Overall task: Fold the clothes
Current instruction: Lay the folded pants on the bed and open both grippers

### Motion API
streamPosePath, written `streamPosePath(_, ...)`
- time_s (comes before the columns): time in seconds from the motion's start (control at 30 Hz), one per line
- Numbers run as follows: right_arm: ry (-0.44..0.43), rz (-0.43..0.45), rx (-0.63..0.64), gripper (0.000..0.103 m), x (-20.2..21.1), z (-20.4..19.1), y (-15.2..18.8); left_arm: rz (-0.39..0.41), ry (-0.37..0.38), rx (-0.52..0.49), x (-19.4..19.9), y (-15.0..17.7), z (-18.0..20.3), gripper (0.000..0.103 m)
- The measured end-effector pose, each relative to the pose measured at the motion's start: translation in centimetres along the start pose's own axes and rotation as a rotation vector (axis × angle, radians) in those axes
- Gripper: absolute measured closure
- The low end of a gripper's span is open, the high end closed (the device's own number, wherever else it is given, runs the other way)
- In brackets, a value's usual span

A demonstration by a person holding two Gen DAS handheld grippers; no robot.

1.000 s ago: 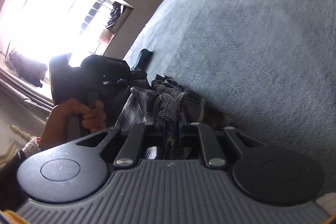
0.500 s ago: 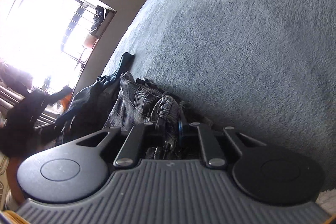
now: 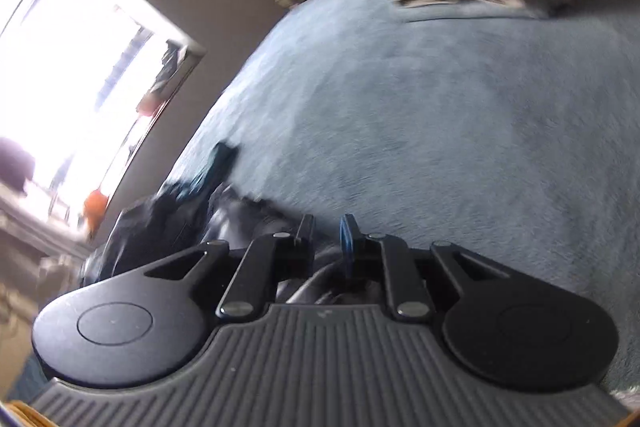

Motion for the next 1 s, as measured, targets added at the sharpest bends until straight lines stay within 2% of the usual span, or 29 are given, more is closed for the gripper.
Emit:
streamPosePath(0.1,-0.05,-0.113,0.199,0.09,-0.5,-3.8,0.3,-0.013,-0.005,-0.048,-0.1,1.7,0.9,0.042)
streamPosePath(0.17,-0.048,-0.2,0.358,0.09,-1.4,-5.6,0.9,-0.029,-0.008,-0.071,-0.5,2.9,1.2,0.042)
streamPosePath(0.27,0.052,-0.304,0.528,0.09,-3.7,-5.9,1.8,-0.048,0.006,-0.095,-0.9,4.2,1.5,0.043)
streamPosePath(0.33,0.13,-0.352,0.585,0.091,-5.6,-4.7,2.1,-0.044,0.011,-0.111,-0.7,4.7,1.5,0.043)
streamPosePath(0.4,0.196,-0.378,0.583,0.091,-6.8,-3.5,1.8,-0.013,0.013,-0.123,0.2,4.6,1.4,0.043)
streamPosePath(0.5,0.177,-0.32,0.567,0.09,-5.7,-3.9,0.3,0.05,0.034,-0.156,1.6,3.9,1.5,0.043)
streamPosePath(0.6,0.158,-0.3,0.593,0.089,-5.3,-4.7,-0.6,0.072,0.078,-0.247,1.5,3.4,3.1,0.047)
streamPosePath(0.63,0.152,-0.295,0.598,0.085,-5.2,-4.9,-0.9,0.074,0.088,-0.289,1.2,3.4,3.9,0.049)
streamPosePath(0.73,0.123,-0.302,0.576,0.054,-6.1,-5.1,-1.7,0.066,0.111,-0.389,0.0,3.9,5.8,0.064)
streamPosePath(0.77,0.111,-0.302,0.577,0.052,-6.5,-5.2,-1.8,0.057,0.116,-0.413,-0.4,4.2,6.3,0.073)
streamPosePath(0.8,0.1,-0.304,0.581,0.052,-6.8,-5.4,-1.9,0.051,0.116,-0.434,-0.8,4.4,6.6,0.077)
streamPosePath(0.93,0.089,-0.352,0.646,0.054,-8.5,-5.6,-1.2,0.045,0.086,-0.496,-1.4,5.0,7.2,0.083)
streamPosePath(1.0,0.093,-0.354,0.671,0.07,-9.1,-5.8,-0.9,0.044,0.074,-0.522,-1.7,5.1,7.3,0.087)
Point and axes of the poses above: each gripper's, at about its wrist camera, not at the fingertips, and x roughly against the way its jaws point, z to its right, y to its underside, the point moved 5 cm from there along -x, roughly the way its jaws point, and after that the axes turned 4 degrees about z, right-handed, at the moved point
